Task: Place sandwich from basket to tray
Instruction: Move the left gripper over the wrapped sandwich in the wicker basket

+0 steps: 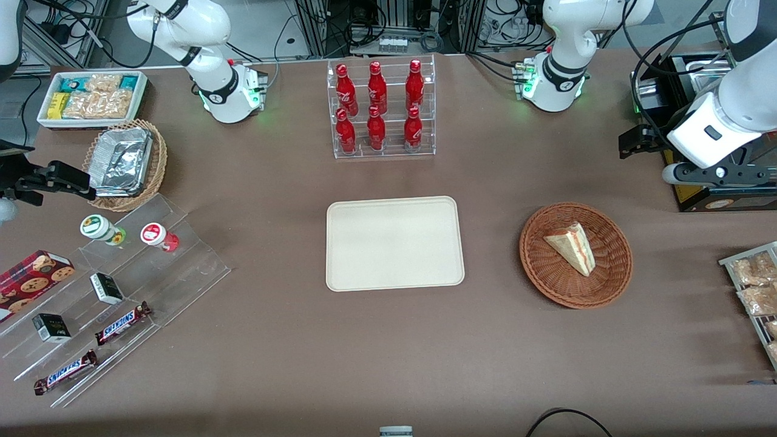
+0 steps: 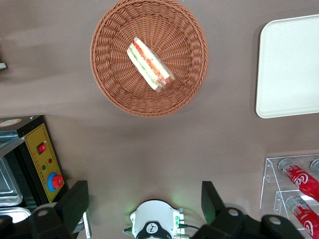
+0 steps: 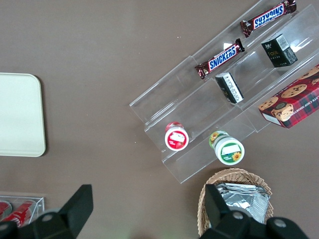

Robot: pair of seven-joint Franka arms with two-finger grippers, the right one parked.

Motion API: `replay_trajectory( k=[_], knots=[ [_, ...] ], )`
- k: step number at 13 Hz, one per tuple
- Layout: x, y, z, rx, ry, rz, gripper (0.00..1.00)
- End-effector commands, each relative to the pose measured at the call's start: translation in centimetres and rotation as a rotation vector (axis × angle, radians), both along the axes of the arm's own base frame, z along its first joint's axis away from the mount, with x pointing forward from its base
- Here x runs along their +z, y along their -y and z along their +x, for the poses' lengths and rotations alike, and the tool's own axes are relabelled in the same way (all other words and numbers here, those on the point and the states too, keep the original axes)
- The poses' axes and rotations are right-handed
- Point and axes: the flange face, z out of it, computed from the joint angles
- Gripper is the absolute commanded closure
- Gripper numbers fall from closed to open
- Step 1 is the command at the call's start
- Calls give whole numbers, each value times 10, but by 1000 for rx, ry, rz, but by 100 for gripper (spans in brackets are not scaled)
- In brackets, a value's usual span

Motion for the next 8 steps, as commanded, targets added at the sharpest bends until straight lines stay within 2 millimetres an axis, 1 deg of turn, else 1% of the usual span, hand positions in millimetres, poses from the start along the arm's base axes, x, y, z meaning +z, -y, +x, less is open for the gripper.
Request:
replay_trajectory(
  k=[1, 3, 4, 6, 8],
  knots=[
    [8, 4, -5, 12, 2, -1, 0],
    [3, 4, -1, 16, 12, 10, 0],
    [-4, 7, 1, 13, 18, 15, 0],
    [-24, 7, 8, 11, 31, 23, 0],
    [-51, 6, 14, 14, 34, 21, 0]
  ],
)
